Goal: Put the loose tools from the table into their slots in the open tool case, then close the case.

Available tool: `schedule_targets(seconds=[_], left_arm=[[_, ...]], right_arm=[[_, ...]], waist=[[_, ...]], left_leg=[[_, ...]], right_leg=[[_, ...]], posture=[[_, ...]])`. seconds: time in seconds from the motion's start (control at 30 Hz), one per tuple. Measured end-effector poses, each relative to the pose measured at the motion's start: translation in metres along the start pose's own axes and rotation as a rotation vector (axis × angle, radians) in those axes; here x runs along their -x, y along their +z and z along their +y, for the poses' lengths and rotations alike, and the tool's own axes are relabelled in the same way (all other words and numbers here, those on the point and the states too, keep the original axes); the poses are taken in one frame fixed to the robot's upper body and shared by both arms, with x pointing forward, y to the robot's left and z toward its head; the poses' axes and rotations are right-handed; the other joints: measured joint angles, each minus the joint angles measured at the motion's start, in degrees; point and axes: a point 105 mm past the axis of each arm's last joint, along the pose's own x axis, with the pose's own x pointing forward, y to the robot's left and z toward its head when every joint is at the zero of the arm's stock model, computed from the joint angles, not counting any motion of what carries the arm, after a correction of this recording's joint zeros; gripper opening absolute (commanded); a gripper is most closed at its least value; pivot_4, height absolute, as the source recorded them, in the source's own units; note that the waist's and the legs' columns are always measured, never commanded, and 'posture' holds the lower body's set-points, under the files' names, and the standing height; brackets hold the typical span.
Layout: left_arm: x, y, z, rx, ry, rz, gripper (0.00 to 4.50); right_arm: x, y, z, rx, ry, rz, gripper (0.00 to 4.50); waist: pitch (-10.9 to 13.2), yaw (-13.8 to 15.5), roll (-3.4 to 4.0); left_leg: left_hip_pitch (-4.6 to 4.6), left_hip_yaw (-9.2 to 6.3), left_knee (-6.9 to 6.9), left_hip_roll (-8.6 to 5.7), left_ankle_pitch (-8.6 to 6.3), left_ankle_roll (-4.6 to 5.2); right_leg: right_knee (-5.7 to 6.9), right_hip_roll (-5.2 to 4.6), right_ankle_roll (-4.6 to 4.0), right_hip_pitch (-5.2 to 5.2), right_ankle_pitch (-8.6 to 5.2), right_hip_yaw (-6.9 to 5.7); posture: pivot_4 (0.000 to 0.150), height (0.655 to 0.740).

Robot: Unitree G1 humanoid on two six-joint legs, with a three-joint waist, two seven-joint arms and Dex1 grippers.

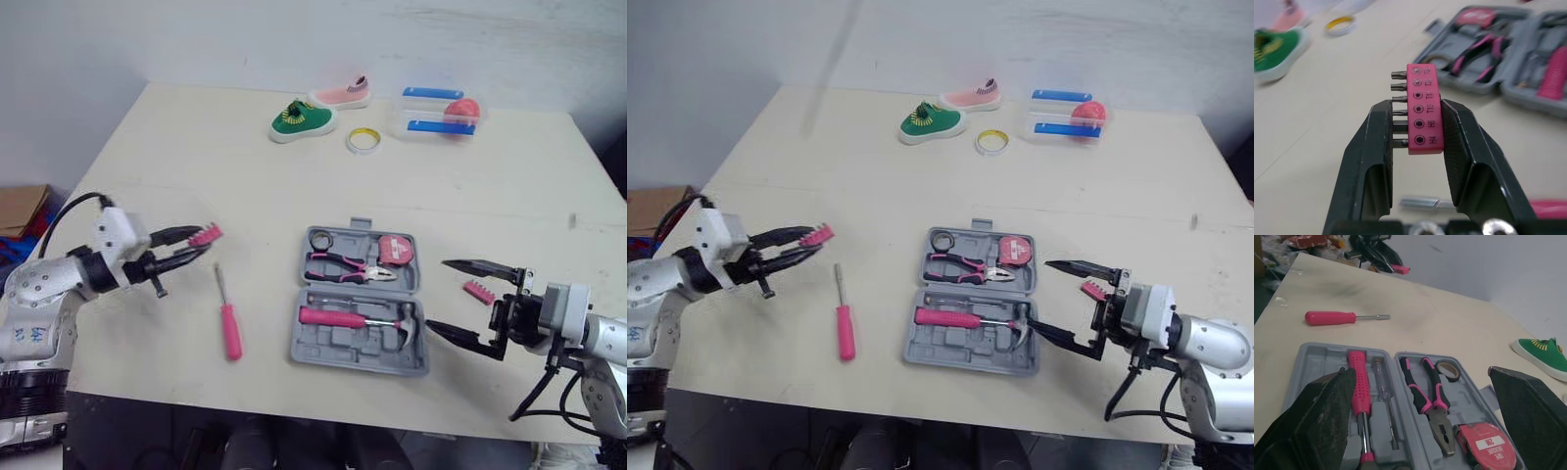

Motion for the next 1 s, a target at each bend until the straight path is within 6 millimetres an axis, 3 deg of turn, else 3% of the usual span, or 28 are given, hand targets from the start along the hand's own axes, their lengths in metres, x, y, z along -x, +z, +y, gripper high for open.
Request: schedule_targets(seconds=[0.1,0.2,0.4,0.5,1.0], left_arm=[[-0.027,0.013,-0.025,-0.041,-0.210,0.046,0.71],[-0.055,0.009,-0.051,-0.065,-0.374,0.154,0.71],[-0.083,-0.004,-0.088,-0.032,-0.476,0.268,0.71],[-0.085,-0.016,-0.096,-0.005,-0.486,0.350,0.71],[-0.092,-0.025,-0.097,-0.017,-0.457,0.496,0.71]], right_arm=[[0.003,-0.001,0.002,-0.005,0.021,0.018,4.50],[0.004,-0.002,0.003,-0.010,0.034,0.027,4.50],[0.002,0.000,0.005,-0.024,0.040,0.033,4.50],[0.000,0.002,0.006,-0.024,0.038,0.032,4.50],[-0.001,0.001,0.007,-0.045,0.005,0.029,4.50]], waist=[[0.0,-0.2,0.03],[0.0,-0.3,0.03],[0.0,-0.7,0.05],[0.1,-0.7,0.07],[0.1,-0.5,0.06]], left_leg=[[0.00,0.00,0.00,0.02,0.02,-0.03],[0.01,0.01,0.02,-0.10,0.04,-0.06],[0.03,0.02,0.08,0.35,0.05,-0.23],[0.07,0.01,0.09,0.36,0.08,-0.29],[0.07,0.03,0.15,0.36,0.07,-0.24]], right_leg=[[-0.03,0.08,0.00,-0.01,0.00,0.09],[-0.03,0.36,0.01,-0.01,0.01,0.18],[-0.04,0.65,0.01,-0.04,0.01,0.54],[0.01,0.71,-0.01,-0.04,0.00,0.58],[0.02,0.65,0.00,-0.01,0.01,0.60]], posture=[[0.150,0.7400],[0.150,0.7400],[0.150,0.7400],[0.150,0.7400],[0.150,0.7400]])
